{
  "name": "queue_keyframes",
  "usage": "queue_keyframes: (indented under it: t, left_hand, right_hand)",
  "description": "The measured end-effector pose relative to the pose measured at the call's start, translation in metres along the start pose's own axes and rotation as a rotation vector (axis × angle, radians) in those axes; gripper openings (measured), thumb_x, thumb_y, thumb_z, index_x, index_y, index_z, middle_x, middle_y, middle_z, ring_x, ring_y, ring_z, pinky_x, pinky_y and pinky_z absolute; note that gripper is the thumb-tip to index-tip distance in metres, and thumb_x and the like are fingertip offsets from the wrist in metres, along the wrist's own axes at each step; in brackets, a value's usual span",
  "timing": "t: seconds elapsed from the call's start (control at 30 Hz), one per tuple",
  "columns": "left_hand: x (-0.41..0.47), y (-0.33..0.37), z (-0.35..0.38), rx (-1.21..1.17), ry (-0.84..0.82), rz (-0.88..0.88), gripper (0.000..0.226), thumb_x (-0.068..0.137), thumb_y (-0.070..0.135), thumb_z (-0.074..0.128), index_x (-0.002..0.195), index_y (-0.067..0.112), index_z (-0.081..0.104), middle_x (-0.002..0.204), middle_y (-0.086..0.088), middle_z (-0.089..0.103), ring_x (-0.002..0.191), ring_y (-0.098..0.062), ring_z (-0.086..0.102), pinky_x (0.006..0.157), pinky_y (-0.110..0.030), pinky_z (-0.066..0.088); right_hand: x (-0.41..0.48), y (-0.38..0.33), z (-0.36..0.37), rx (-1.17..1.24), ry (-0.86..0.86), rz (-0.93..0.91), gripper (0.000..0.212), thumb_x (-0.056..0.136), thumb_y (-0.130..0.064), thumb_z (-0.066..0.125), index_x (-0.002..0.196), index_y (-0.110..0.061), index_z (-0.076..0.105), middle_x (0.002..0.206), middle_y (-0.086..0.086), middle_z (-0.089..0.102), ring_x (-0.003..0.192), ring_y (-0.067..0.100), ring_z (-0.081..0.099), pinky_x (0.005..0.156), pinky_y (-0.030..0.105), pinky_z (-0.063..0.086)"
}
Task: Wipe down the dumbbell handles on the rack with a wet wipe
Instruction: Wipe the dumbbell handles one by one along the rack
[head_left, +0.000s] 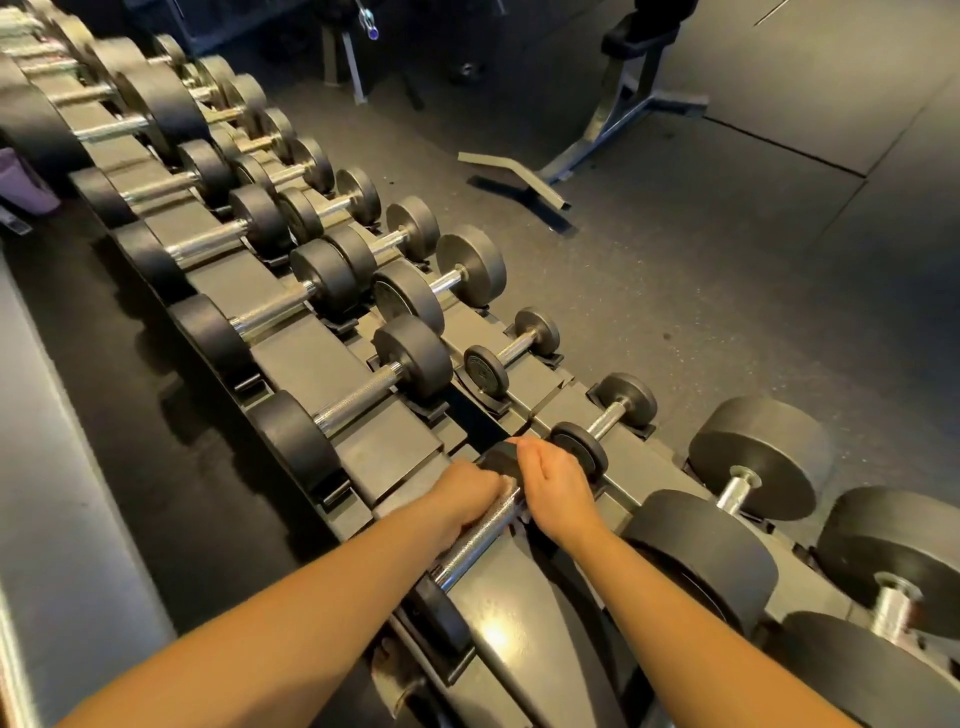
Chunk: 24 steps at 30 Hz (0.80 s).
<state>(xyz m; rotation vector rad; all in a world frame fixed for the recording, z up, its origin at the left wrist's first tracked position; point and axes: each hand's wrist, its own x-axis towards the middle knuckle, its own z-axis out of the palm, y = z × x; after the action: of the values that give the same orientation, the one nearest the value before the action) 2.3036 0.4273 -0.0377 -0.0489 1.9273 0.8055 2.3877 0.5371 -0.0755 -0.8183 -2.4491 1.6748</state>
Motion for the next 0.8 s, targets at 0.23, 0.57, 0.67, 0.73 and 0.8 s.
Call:
queue_keyframes:
  t: [0.23,0.57,0.67,0.73,0.8]
  left_hand:
    - [-0.002,0.001,0.009,0.244,0.169,0.224,0.016,0.088,0.02,0.065,0.074,0.013,0.062,0.073,-0.005,0.062,0.07,-0.02,0.061,0.062,-0.032,0.048]
    - [0.0,-0.02,-0.035,0.425,-0.002,0.169,0.007,0.09,0.02,0.076,0.093,0.016,0.081,0.101,-0.002,0.076,0.1,-0.015,0.068,0.092,-0.033,0.054]
    - [0.001,-0.014,-0.015,0.21,0.076,0.132,0.011,0.09,0.014,0.069,0.093,0.008,0.078,0.095,-0.012,0.075,0.09,-0.023,0.071,0.081,-0.038,0.059]
    - [0.002,-0.009,-0.003,0.073,0.097,0.072,0.016,0.088,0.012,0.065,0.098,0.004,0.073,0.097,-0.019,0.075,0.091,-0.031,0.073,0.084,-0.044,0.061]
    - [0.0,-0.008,-0.005,0.111,0.081,0.045,0.014,0.089,0.012,0.062,0.099,0.005,0.068,0.093,-0.016,0.072,0.086,-0.028,0.07,0.077,-0.04,0.06]
  right_hand:
    - [0.001,-0.001,0.001,-0.037,-0.003,-0.008,0.038,0.109,-0.029,0.032,0.102,-0.024,0.069,0.087,-0.001,0.068,0.083,0.011,0.063,0.08,0.038,0.054]
    - [-0.001,0.005,0.004,-0.019,0.04,0.02,0.041,0.107,-0.036,0.031,0.096,-0.024,0.069,0.082,0.0,0.068,0.081,0.012,0.065,0.082,0.041,0.056]
    - [0.0,0.0,0.003,-0.067,0.037,0.02,0.041,0.108,-0.035,0.032,0.097,-0.022,0.069,0.082,0.002,0.068,0.079,0.012,0.064,0.08,0.041,0.057]
    - [0.0,-0.001,0.002,-0.066,0.04,0.017,0.039,0.108,-0.033,0.033,0.098,-0.023,0.069,0.083,0.0,0.068,0.079,0.01,0.064,0.079,0.038,0.057]
    - [-0.001,-0.002,0.002,-0.067,0.04,0.016,0.039,0.108,-0.033,0.033,0.097,-0.023,0.069,0.082,0.0,0.068,0.078,0.009,0.064,0.078,0.036,0.057]
